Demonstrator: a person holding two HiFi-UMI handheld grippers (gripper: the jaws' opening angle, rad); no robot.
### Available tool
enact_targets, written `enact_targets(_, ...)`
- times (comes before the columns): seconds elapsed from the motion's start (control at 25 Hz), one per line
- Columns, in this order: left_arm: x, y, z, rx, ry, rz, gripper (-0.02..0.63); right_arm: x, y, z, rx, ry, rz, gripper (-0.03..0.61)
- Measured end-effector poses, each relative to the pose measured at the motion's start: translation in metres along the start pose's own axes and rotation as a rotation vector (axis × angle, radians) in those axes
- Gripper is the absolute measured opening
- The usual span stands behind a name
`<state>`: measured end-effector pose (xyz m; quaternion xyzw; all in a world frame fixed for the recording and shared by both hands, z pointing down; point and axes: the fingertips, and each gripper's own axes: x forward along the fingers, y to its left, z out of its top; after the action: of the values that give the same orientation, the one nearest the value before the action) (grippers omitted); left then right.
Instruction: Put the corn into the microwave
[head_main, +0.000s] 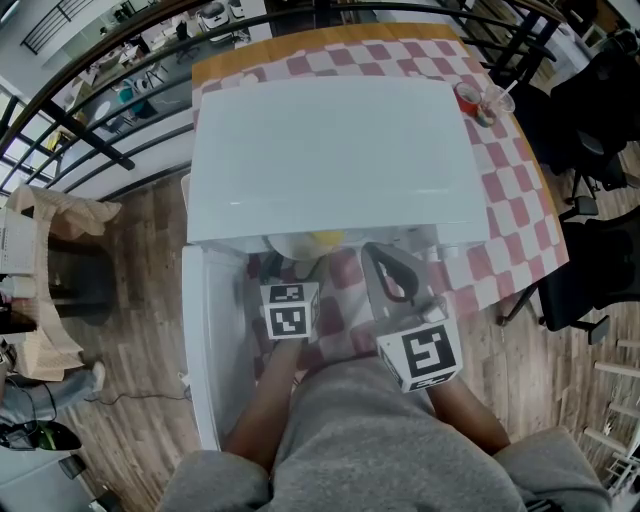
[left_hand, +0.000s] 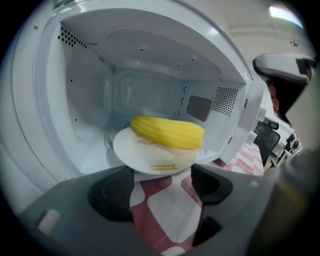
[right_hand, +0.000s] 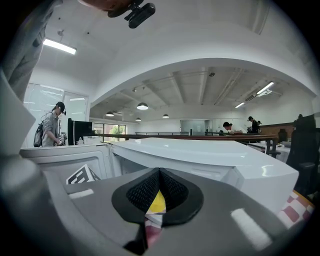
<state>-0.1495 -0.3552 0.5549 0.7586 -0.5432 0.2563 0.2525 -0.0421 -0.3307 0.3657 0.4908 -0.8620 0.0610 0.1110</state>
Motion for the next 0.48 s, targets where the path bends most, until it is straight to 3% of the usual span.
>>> enact_targets(0.2, -0.003, 0.013, 0.008, 0.006, 0.015, 0.059, 0.186, 0.001, -0.006, 0.0, 0.007, 0.002, -0.01, -0.002)
enact_targets(0.4, -0.001, 0.017, 0.012, 0.052, 0.049, 0.074, 0.133, 0.004, -0.006, -0.002, 0.01, 0.002, -0.007, -0.002)
enact_targets(0.48, -0.004, 0.014, 0.017, 0.087, 0.043, 0.084, 0.055, 0.005, -0.008, -0.002, 0.012, 0.003, -0.008, -0.002)
